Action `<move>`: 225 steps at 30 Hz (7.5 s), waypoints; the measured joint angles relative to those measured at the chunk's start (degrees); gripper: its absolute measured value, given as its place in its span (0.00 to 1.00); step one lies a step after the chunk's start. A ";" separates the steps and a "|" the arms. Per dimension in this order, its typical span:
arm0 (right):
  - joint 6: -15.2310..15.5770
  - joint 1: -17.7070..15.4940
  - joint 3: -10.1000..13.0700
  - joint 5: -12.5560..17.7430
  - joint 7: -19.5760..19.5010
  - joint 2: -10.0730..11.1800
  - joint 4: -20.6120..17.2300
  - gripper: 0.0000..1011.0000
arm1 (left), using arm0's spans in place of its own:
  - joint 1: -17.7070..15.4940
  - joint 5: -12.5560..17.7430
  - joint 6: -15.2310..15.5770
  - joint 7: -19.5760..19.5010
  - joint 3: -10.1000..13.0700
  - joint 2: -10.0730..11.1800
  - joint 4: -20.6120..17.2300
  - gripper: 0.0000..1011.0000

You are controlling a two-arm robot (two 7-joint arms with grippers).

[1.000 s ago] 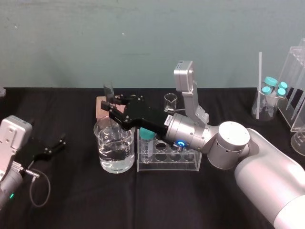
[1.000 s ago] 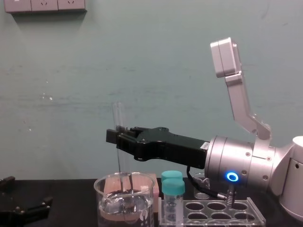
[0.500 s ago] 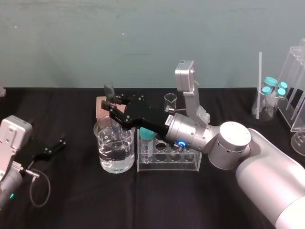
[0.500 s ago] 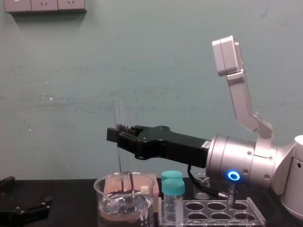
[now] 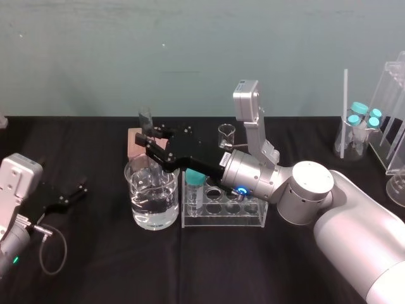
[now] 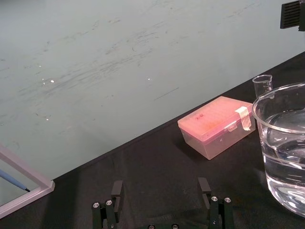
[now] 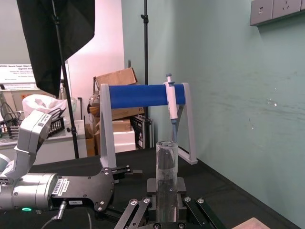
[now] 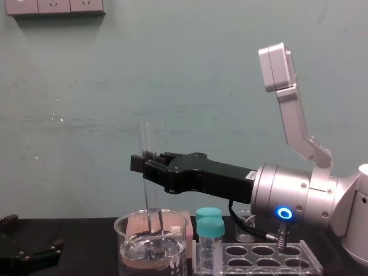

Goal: Hold the test tube with one hand and immerse one end into the beaker, then return it to the test tube rack.

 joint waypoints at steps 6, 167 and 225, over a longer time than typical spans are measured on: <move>-0.03 -0.05 -0.05 0.04 0.01 0.04 -0.01 0.22 | 0.00 0.00 0.00 0.00 0.00 0.00 0.00 0.99; -0.56 -17.06 16.48 -2.43 -16.34 8.75 -16.24 0.22 | 0.00 0.00 0.00 0.00 0.00 0.00 0.00 0.99; -1.00 -16.85 16.16 -3.77 -15.71 7.31 -11.06 0.22 | 0.00 0.00 0.00 0.00 0.00 0.00 0.00 0.99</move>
